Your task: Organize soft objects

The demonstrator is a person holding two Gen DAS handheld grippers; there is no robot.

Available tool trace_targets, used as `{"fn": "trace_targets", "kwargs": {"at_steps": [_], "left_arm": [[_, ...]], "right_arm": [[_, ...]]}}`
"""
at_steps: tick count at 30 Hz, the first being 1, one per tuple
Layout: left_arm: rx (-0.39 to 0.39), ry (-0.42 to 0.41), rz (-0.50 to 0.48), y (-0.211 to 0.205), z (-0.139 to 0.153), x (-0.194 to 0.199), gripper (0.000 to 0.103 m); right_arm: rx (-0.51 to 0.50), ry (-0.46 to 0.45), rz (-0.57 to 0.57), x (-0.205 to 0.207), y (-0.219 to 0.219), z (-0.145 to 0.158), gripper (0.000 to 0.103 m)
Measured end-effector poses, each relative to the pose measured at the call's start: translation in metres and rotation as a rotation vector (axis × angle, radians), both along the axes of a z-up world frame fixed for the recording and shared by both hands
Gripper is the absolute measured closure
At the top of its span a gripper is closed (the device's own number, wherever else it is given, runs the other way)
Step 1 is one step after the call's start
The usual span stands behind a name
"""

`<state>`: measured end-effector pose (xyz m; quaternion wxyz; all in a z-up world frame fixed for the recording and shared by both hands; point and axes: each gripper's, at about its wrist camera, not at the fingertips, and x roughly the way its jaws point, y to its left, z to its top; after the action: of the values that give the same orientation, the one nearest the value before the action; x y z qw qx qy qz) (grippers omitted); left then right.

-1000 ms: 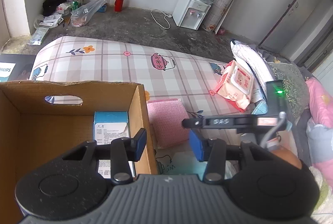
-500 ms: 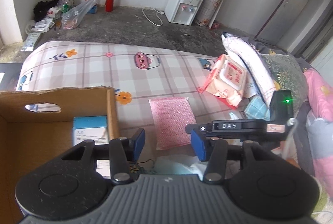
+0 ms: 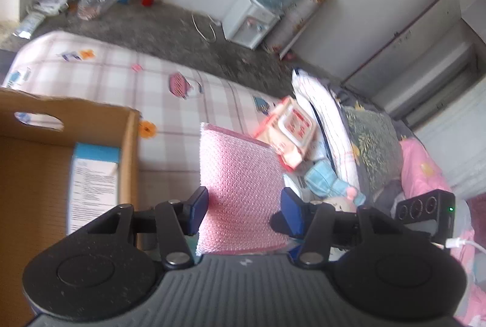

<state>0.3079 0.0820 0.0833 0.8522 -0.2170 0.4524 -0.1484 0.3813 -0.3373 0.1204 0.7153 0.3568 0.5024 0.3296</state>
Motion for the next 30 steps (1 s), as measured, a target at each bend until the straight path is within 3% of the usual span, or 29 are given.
{"fn": "trace_targets", "kwargs": {"at_steps": [5,11,18,19,20,23,30], "left_arm": [[0.001,-0.039,0.101,0.046,0.016,-0.026,0.054],[0.022,-0.018,0.268,0.115,0.009,-0.046,0.053],[-0.035,0.119,0.394,0.189,-0.042,-0.03,0.053],[-0.025,0.142,0.404,0.194,-0.052,-0.024,0.053],[-0.005,0.172,0.426,0.198,-0.063,-0.021,0.053],[0.018,0.242,0.433,0.205,-0.089,-0.014,0.053],[0.078,0.301,0.395,0.194,-0.113,-0.008,0.053]], "right_arm": [[-0.007,-0.034,0.076,-0.005,0.053,0.027,0.078],[-0.064,-0.061,0.205,-0.005,0.148,0.046,0.078],[-0.22,-0.077,0.259,-0.001,0.244,0.033,0.074],[-0.268,-0.087,0.26,-0.002,0.252,0.027,0.067],[-0.302,-0.083,0.258,-0.001,0.258,0.021,0.059],[-0.332,-0.102,0.262,-0.006,0.259,0.008,0.059],[-0.299,-0.192,0.243,-0.029,0.214,0.038,0.059]]}}
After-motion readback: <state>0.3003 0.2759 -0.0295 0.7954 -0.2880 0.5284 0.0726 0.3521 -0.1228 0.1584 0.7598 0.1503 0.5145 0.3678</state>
